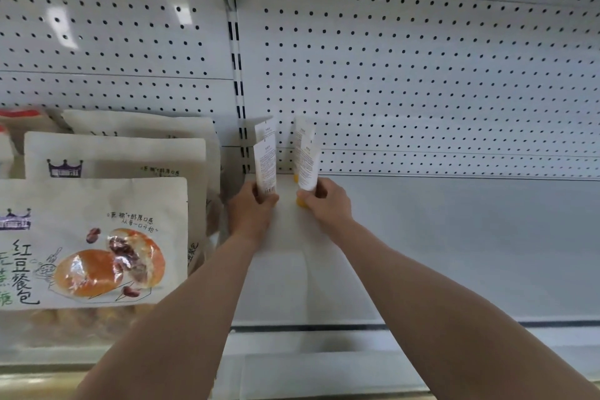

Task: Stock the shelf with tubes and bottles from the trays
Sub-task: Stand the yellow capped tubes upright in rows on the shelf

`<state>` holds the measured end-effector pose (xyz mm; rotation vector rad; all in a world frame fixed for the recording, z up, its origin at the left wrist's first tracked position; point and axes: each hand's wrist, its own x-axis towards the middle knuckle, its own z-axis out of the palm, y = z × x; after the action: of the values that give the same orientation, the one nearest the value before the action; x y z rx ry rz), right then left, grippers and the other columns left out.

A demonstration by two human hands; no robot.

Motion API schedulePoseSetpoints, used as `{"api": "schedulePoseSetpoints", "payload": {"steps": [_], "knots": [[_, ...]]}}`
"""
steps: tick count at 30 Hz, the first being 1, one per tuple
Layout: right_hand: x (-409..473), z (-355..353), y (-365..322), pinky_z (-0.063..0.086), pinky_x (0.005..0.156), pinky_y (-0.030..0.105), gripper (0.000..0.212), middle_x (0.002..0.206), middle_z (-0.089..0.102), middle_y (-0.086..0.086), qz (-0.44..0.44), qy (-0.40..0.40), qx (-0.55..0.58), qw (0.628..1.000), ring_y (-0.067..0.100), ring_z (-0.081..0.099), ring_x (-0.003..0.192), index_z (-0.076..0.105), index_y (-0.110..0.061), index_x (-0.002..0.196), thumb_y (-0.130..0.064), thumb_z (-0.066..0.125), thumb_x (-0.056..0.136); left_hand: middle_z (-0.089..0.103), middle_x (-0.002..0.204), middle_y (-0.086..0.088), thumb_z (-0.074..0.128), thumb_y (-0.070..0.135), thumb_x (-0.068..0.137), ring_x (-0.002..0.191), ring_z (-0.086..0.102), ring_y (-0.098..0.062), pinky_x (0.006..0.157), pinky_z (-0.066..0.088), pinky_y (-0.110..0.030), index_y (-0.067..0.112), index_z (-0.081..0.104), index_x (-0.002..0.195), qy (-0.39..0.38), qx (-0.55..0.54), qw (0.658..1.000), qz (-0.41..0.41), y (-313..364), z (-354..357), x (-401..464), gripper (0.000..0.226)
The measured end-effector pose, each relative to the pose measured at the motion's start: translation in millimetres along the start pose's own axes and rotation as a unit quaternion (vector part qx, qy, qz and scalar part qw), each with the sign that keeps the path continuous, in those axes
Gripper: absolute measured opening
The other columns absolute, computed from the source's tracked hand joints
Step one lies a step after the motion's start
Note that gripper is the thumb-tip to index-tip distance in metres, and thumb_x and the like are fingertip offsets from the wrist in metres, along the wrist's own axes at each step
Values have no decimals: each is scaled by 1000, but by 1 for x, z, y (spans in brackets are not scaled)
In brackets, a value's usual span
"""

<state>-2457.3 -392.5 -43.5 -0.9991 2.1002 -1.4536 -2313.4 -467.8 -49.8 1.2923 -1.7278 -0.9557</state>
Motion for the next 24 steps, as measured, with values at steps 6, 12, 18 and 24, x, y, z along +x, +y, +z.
{"api": "schedulePoseSetpoints", "payload": {"steps": [6, 12, 18, 24], "knots": [[0, -2, 2, 41, 65, 16, 26, 88, 67, -13, 6, -12, 8, 1000, 3, 60, 80, 69, -23, 107, -30, 76, 83, 71, 108, -2, 73, 27, 84, 100, 65, -23, 90, 54, -39, 16, 63, 115, -4, 6, 1000, 7, -1, 1, 0, 35], [-2, -1, 3, 44, 72, 21, 30, 93, 70, -11, 2, -16, -2, 1000, 9, 64, 87, 69, -24, 109, -34, 77, 82, 71, 111, -3, 74, 27, 84, 101, 65, -23, 89, 54, -40, 16, 63, 115, -7, 8, 1000, 14, -2, 0, -1, 35], [-3, -1, 1, 47, 75, 24, 31, 94, 71, -10, -2, -17, -7, 1000, 11, 65, 89, 69, -24, 110, -34, 76, 81, 71, 111, -2, 74, 26, 84, 101, 66, -22, 90, 54, -39, 16, 63, 117, -18, 9, 1000, 21, -1, -1, -2, 36], [-6, -5, -2, 46, 71, 25, 25, 90, 68, -9, -4, -28, -27, 999, 11, 61, 84, 67, -23, 108, -33, 73, 86, 71, 115, -5, 73, 26, 87, 104, 66, -24, 87, 52, -33, 15, 62, 121, -24, 29, 999, 30, -2, -2, -2, 37]]}}
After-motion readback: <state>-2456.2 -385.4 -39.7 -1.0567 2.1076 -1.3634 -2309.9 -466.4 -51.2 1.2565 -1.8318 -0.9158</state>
